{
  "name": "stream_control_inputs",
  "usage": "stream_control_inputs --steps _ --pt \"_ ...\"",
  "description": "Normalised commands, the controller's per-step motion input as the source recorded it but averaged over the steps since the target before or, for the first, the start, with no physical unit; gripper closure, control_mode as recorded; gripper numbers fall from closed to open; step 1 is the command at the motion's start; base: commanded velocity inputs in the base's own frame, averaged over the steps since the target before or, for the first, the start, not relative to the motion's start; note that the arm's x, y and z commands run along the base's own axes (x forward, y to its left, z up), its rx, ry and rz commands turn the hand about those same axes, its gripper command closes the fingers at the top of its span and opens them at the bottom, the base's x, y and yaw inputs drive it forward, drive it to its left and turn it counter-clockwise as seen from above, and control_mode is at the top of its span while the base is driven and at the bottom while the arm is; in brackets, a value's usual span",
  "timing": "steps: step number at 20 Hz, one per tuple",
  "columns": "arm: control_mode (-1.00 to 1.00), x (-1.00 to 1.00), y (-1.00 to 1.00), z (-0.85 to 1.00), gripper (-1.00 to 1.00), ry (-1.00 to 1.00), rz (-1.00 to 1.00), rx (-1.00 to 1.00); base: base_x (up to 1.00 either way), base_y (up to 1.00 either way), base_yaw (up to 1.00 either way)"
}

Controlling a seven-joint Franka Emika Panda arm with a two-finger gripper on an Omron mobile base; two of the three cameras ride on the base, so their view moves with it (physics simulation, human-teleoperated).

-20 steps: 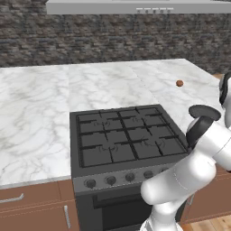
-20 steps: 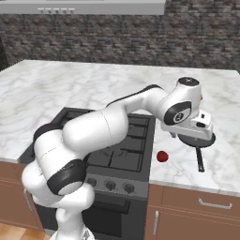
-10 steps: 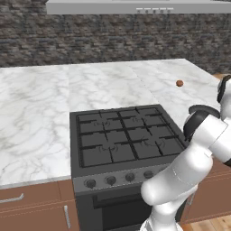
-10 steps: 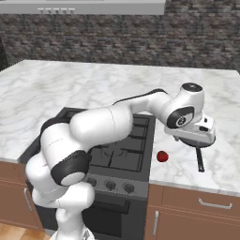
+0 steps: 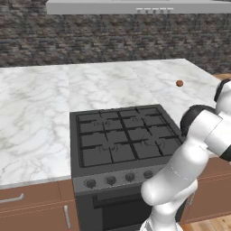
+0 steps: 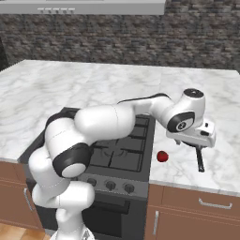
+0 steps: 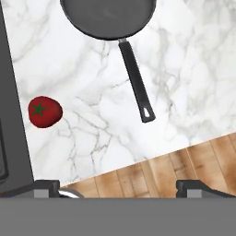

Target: Place the pan on the front left burner on the stove. Then place the tomato and the onion in the pan and turn on the front left burner.

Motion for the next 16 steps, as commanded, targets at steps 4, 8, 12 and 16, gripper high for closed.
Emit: stream_control_inputs --steps 4,8,12,16 --pt "-1.00 0.06 0.00 -0.22 -1.00 0.00 0.00 -0.03 0.00 0.00 0.00" --pt "-1.00 0.09 0.00 -0.15 -1.00 0.00 0.00 -0.03 0.00 0.00 0.00" --pt "-1.00 0.09 -0.02 -0.12 -1.00 0.00 0.00 -0.04 0.00 0.00 0.00" --pt "-1.00 0.05 -0.15 -0.10 -1.00 0.00 0.00 -0.02 0.00 0.00 0.00"
